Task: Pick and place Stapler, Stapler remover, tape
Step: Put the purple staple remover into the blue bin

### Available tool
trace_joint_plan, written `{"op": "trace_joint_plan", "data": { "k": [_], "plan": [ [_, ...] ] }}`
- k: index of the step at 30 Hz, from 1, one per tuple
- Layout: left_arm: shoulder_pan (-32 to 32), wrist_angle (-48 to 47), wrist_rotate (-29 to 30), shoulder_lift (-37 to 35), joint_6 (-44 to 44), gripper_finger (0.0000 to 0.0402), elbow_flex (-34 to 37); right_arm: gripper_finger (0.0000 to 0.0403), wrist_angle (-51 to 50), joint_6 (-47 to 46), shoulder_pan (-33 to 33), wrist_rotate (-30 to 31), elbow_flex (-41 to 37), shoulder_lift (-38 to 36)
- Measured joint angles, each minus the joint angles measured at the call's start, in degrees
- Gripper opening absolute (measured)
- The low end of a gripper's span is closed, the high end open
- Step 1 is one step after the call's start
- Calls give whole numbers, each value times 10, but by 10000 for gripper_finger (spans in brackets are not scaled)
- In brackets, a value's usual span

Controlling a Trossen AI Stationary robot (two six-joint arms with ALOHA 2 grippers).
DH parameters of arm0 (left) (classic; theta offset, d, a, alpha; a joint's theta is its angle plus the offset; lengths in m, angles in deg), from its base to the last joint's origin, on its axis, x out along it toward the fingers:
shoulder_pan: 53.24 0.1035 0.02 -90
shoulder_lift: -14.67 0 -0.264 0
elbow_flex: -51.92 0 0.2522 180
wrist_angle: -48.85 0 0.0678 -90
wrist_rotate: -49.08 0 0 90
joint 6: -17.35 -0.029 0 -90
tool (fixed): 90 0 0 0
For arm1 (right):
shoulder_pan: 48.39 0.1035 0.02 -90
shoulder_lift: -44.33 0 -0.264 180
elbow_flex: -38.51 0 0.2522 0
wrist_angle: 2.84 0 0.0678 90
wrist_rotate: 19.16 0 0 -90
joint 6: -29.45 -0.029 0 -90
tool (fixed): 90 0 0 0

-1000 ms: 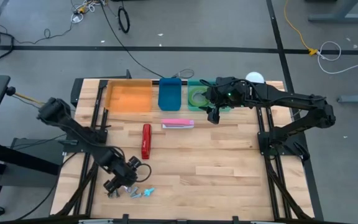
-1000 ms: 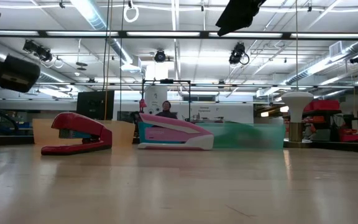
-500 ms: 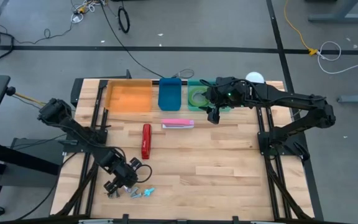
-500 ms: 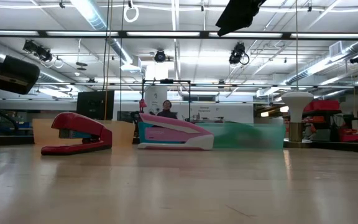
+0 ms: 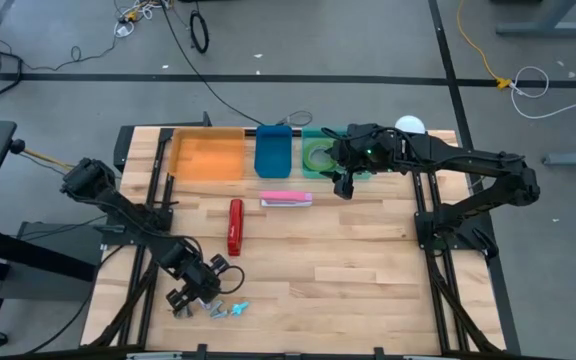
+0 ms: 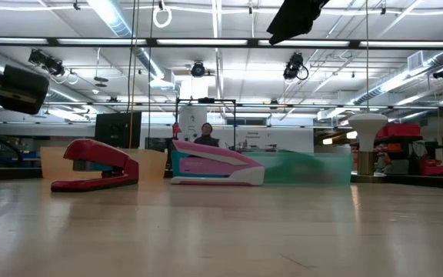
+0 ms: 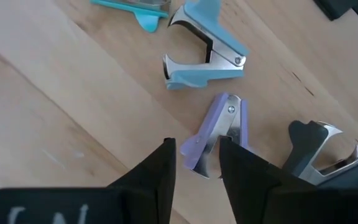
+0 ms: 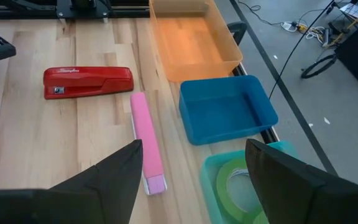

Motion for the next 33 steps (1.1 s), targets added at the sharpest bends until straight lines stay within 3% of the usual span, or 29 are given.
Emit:
{"op": "trace_joint_plan", "data": {
  "k": [33],
  "plan": [
    [2,9,1,22,-11,125,1,282,0,0,0,0,0,0]
  ]
}}
